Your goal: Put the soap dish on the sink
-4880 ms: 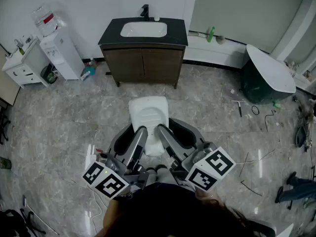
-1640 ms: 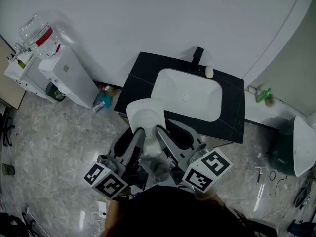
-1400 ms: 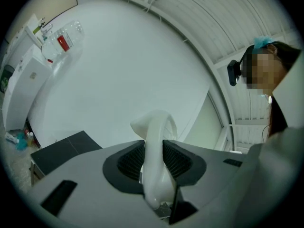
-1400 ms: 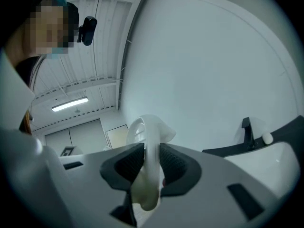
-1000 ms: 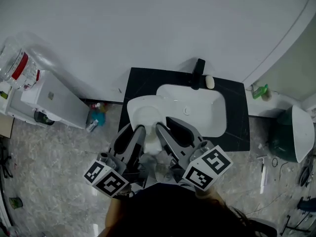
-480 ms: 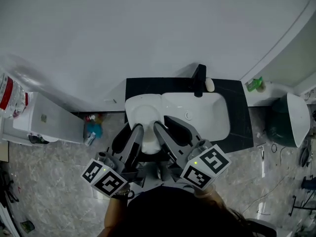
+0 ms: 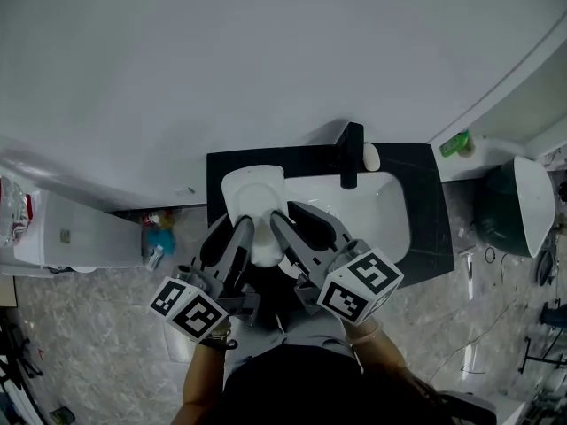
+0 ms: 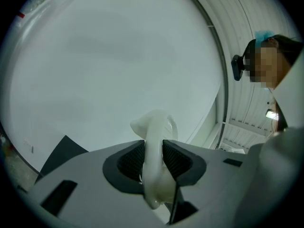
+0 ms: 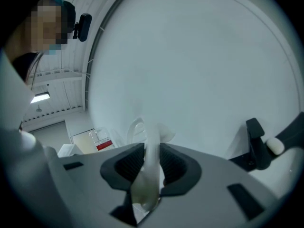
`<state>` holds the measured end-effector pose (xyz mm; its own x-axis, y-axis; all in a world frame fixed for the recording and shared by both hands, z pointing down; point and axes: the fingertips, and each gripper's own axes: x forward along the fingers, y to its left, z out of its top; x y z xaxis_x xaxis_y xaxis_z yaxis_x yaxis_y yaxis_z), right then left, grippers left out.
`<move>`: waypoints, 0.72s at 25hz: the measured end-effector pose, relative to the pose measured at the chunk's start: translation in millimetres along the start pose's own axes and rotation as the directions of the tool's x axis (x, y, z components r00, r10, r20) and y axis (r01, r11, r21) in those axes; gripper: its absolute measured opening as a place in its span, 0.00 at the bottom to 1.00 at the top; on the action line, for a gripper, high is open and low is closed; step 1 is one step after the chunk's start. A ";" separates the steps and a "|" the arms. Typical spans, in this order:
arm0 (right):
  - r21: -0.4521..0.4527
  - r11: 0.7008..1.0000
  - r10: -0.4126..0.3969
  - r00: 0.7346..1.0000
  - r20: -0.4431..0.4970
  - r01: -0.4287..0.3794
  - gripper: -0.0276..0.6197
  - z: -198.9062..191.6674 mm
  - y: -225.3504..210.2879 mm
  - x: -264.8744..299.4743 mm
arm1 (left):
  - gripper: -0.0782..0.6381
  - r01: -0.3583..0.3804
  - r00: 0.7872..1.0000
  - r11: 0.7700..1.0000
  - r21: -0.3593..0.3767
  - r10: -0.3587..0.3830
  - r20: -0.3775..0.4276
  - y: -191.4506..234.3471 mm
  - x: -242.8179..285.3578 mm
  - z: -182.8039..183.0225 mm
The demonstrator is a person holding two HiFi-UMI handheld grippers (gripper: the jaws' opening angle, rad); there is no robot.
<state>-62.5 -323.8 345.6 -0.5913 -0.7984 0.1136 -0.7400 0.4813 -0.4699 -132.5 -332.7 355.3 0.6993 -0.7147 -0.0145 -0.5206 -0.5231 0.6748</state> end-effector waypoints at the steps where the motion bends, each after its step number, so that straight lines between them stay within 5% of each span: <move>1: 0.012 1.000 -0.004 1.000 -0.006 0.004 0.21 -3.5 -12.5 5.7 | 0.29 -0.007 1.000 1.000 -0.002 0.007 -0.011 8.5 9.7 -4.4; 10: 0.110 0.993 -0.020 0.996 -0.090 0.030 0.22 -56.6 -106.2 72.7 | 0.28 -0.098 0.990 0.995 -0.025 0.095 -0.105 106.0 72.4 -43.9; 18: 0.188 0.979 -0.049 0.985 -0.163 0.080 0.21 -111.1 -177.3 121.4 | 0.28 -0.183 0.960 0.982 -0.048 0.168 -0.224 188.2 114.4 -85.0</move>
<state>-38.7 -465.8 540.0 -0.5987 -0.7513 0.2777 -0.7112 0.3391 -0.6157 -108.9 -473.4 543.3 0.6936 -0.6699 0.2648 -0.6157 -0.3604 0.7007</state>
